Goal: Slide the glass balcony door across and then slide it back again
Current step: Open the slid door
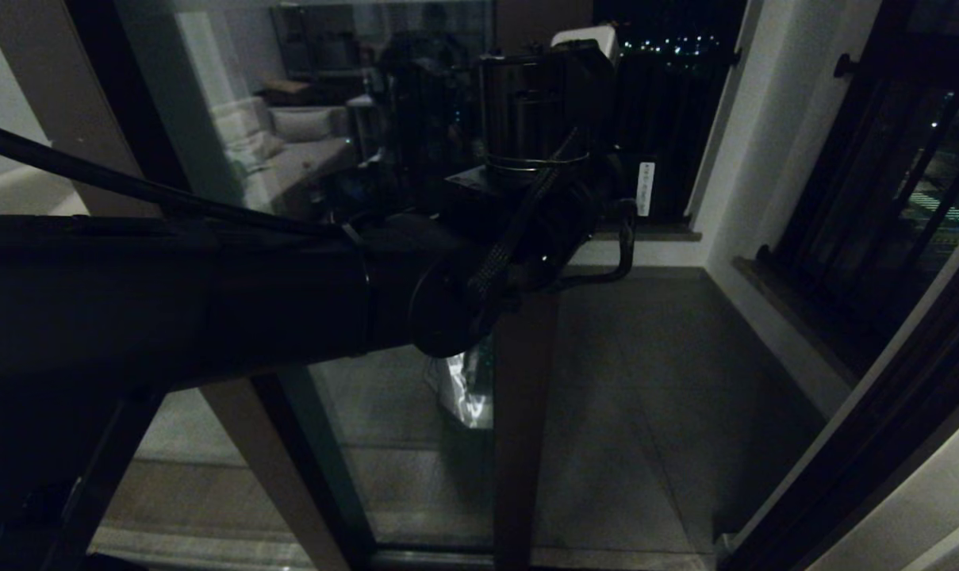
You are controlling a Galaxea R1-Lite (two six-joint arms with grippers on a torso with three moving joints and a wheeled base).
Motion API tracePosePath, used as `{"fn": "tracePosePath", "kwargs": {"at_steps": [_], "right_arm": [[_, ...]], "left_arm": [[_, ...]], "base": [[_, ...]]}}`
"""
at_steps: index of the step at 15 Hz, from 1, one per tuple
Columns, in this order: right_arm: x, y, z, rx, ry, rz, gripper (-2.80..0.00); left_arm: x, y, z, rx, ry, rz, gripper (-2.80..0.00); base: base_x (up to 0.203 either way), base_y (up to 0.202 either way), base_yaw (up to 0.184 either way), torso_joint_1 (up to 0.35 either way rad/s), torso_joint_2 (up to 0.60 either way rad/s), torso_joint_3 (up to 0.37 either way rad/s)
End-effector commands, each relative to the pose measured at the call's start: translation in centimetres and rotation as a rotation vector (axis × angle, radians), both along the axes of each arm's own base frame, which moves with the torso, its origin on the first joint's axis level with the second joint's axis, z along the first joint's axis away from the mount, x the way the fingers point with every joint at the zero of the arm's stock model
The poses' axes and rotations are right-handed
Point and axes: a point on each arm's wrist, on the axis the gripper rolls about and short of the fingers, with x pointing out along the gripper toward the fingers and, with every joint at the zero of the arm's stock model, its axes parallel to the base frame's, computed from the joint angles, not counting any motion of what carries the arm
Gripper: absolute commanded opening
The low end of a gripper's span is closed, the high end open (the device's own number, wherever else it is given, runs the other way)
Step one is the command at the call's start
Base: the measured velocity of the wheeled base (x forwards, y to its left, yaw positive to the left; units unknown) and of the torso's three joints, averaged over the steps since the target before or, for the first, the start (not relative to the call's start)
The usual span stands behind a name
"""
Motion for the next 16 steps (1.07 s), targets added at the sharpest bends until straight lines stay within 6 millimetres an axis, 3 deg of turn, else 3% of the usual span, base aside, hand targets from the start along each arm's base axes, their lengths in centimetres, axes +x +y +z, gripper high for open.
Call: {"fn": "tracePosePath", "kwargs": {"at_steps": [1, 9, 16], "right_arm": [[0.0, 0.0, 0.0, -0.001, 0.002, 0.001, -2.80], [0.0, 0.0, 0.0, -0.001, 0.002, 0.000, -2.80], [0.0, 0.0, 0.0, -0.001, 0.002, 0.000, -2.80]], "left_arm": [[0.6, -0.4, -0.9, 0.012, 0.011, 0.008, -2.80], [2.8, 1.3, -1.5, 0.039, 0.035, 0.067, -2.80], [3.0, 2.3, -1.0, 0.049, 0.047, 0.089, -2.80]], "base": [[0.000, 0.000, 0.000, 0.000, 0.00, 0.000], [0.000, 0.000, 0.000, 0.000, 0.00, 0.000], [0.000, 0.000, 0.000, 0.000, 0.00, 0.000]]}}
